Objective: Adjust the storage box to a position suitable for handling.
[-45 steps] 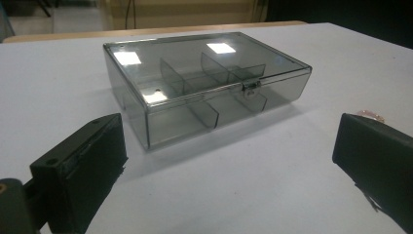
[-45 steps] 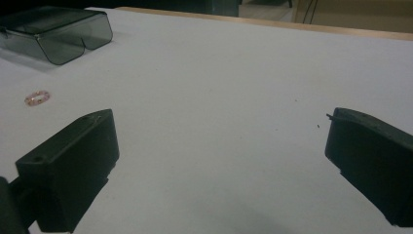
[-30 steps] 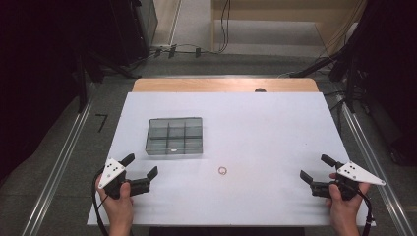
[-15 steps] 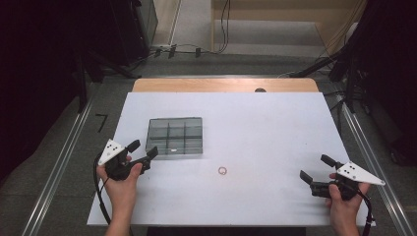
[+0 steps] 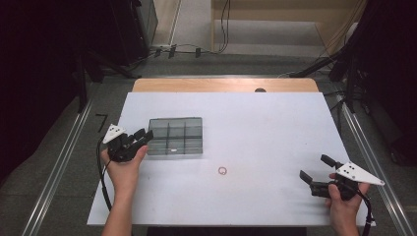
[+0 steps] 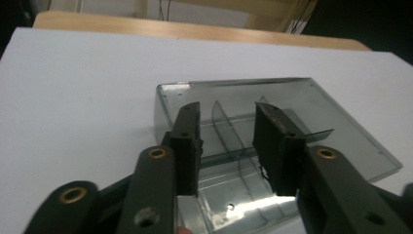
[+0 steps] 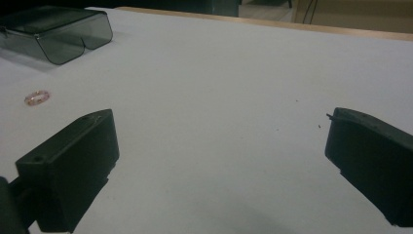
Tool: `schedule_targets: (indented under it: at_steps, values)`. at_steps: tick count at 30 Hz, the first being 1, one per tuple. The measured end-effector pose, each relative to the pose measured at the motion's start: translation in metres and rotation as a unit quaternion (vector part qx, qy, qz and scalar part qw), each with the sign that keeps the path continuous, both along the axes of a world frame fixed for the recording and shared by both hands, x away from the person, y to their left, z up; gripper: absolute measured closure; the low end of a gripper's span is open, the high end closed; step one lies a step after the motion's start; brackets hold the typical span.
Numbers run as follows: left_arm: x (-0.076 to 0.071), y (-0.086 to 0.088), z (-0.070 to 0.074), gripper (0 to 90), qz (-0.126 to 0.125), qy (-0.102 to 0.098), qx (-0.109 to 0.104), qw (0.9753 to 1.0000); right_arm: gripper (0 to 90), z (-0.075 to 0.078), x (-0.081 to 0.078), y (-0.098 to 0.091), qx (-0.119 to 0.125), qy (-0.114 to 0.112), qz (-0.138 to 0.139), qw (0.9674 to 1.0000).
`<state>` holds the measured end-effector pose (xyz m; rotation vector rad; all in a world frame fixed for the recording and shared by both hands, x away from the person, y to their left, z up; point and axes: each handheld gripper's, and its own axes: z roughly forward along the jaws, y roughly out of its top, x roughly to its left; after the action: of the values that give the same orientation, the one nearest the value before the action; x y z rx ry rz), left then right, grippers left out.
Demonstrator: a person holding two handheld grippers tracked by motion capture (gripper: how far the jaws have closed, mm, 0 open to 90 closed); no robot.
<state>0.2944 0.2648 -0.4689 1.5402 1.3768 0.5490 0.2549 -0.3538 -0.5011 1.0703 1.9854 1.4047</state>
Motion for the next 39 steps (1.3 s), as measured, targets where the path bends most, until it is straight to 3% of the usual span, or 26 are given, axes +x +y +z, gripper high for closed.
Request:
schedule_targets:
  at_steps: [1,6,9,16,19,30,39]
  values:
    - [0.005,0.004,-0.002,69.7,0.01,0.01,0.001,0.9999,0.0,0.0,0.0,0.0,-0.001,0.0,0.0,1.0]
    - [0.011,0.012,-0.008,83.8,0.018,0.02,-0.005,0.9996,0.0,0.0,0.0,0.0,-0.001,0.0,-0.002,1.0]
    - [0.015,0.016,-0.014,89.5,0.014,0.034,0.01,0.9993,0.0,0.0,0.0,0.001,-0.005,-0.001,-0.003,1.0]
    - [0.022,0.019,-0.023,89.8,0.008,0.051,0.011,0.9986,0.0,0.0,0.0,0.001,-0.004,0.002,-0.006,1.0]
    - [0.026,0.016,-0.029,89.9,0.006,0.069,0.016,0.9974,0.0,0.0,0.0,0.001,-0.004,0.001,-0.006,1.0]
    - [0.026,0.015,-0.028,90.0,0.008,0.073,0.017,0.9971,0.0,0.001,0.001,0.001,-0.002,0.007,-0.003,1.0]
    - [0.028,0.003,-0.028,90.0,-0.01,0.071,0.018,0.9973,0.0,0.005,0.0,0.006,-0.012,0.005,0.005,0.9999]
